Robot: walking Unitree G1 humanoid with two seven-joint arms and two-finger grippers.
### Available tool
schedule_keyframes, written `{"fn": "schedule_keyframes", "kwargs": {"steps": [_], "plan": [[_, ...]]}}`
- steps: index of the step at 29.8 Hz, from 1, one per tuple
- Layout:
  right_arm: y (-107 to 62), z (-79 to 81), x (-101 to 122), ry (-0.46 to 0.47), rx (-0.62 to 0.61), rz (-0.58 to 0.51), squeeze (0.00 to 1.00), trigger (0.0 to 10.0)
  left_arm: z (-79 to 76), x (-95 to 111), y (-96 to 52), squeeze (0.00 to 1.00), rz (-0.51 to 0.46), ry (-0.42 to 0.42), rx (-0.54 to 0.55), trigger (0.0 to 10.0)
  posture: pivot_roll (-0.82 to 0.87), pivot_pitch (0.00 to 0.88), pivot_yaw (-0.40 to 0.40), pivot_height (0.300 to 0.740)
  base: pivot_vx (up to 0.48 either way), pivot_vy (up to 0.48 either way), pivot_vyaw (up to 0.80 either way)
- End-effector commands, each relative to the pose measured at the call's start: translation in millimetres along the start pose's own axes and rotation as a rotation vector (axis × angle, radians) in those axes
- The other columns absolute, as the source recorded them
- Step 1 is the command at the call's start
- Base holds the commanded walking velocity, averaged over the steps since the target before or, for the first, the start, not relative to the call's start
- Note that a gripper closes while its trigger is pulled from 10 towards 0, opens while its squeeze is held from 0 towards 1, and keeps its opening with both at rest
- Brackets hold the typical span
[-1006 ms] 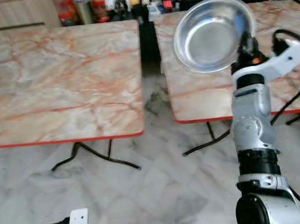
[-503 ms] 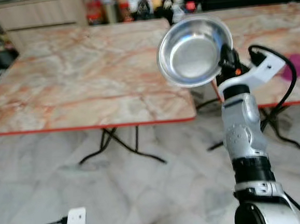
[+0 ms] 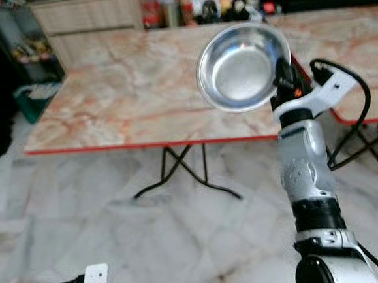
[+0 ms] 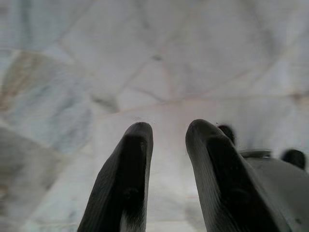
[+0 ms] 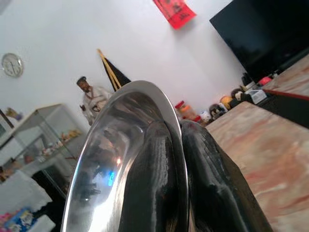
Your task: Setting the table
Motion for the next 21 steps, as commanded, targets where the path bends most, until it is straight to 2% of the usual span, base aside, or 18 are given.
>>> {"fn": "schedule_keyframes", "kwargs": {"steps": [1, 7, 21], "plan": [[-0.9, -8.7, 2.7, 0.000, -0.031, -0.004, 0.00, 10.0, -2.5, -3.3, -0.1, 0.00, 0.016, 0.000, -0.002, 10.0, -0.03, 0.087, 0.038, 0.740, 0.000, 0.480, 0.00], [-3.5, -8.4, 0.8, -0.001, -0.031, 0.001, 0.00, 10.0, -1.7, -3.4, -0.1, 0.00, 0.018, -0.004, 0.002, 10.0, -0.03, 0.090, 0.040, 0.740, 0.000, 0.480, 0.00], [-3.4, -10.6, 1.4, -0.001, -0.041, -0.002, 0.00, 10.0, -3.0, 0.0, 0.6, 0.00, 0.007, 0.011, -0.007, 10.0, -0.03, 0.094, 0.047, 0.740, 0.000, 0.000, 0.00]]}}
Point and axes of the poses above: a point about 5 cm out from each wrist's last joint towards the gripper, its own y axis pointing out of the wrist towards the gripper, its own x axis along the axis of the wrist's last joint, z = x × y, the point moved 1 cm from there along y, pointing out of the wrist towards the gripper, and after that the axes turned 13 degrees about -y, right-handed, at the moved point
